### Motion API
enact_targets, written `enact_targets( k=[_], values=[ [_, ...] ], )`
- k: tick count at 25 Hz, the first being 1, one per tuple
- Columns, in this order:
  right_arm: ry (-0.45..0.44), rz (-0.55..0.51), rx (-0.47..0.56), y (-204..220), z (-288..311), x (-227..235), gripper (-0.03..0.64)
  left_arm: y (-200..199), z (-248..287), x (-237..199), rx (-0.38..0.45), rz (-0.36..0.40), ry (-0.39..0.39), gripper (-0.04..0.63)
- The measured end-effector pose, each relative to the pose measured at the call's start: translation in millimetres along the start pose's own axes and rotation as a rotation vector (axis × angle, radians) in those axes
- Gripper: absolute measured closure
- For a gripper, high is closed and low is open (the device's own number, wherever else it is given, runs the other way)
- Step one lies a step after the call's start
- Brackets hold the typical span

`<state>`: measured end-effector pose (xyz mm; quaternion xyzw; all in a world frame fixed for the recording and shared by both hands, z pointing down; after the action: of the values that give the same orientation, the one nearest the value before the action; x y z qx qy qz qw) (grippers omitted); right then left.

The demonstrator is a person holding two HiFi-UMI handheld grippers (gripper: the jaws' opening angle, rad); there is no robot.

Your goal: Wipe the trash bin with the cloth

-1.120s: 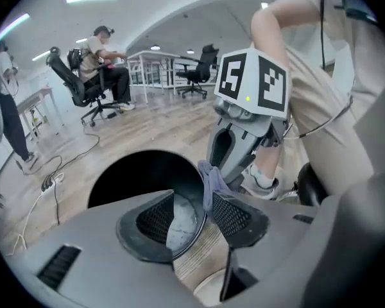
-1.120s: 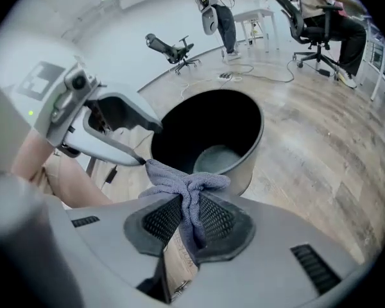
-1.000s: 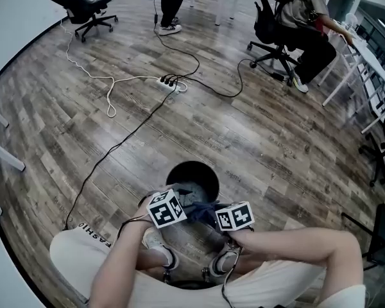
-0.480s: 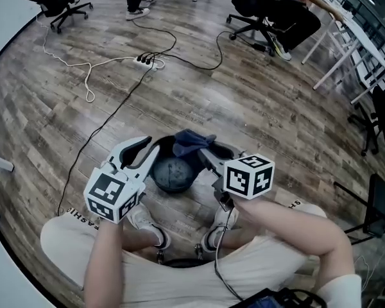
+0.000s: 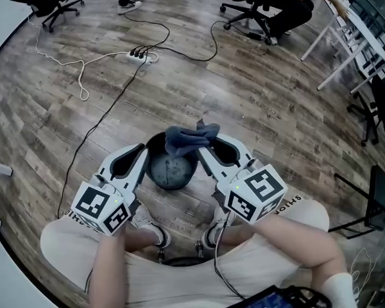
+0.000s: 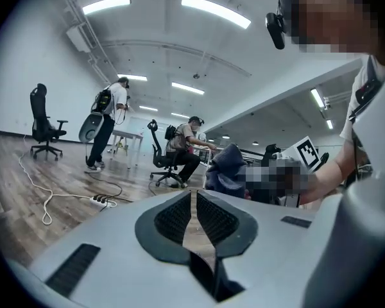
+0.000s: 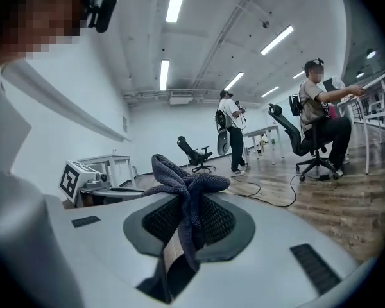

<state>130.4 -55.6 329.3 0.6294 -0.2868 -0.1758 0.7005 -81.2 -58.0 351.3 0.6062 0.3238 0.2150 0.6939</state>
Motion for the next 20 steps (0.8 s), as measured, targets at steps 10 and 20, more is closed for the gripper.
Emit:
enact_targets(
  k=[10, 20],
  values=[
    [0.003, 0.051, -0.112, 38, 0, 0, 0.544, 24, 6, -7, -0.082, 0.002, -0.056, 0.583],
    [-0.038, 0.042, -0.097, 30, 9, -13, 0.548, 31, 3, -7, -0.104, 0.018, -0.057, 0.583]
  ],
)
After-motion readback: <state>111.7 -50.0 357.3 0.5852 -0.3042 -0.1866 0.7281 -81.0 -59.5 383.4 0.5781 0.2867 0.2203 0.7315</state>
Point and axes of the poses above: the fingertips, and each gripper's own axes: z forward along the fingers, x to its right, y out of its underside, the point moved 7 cm from there along -z, backward along the fingers, and after that the axes turned 6 degrees about x, right-handed, at the moved point
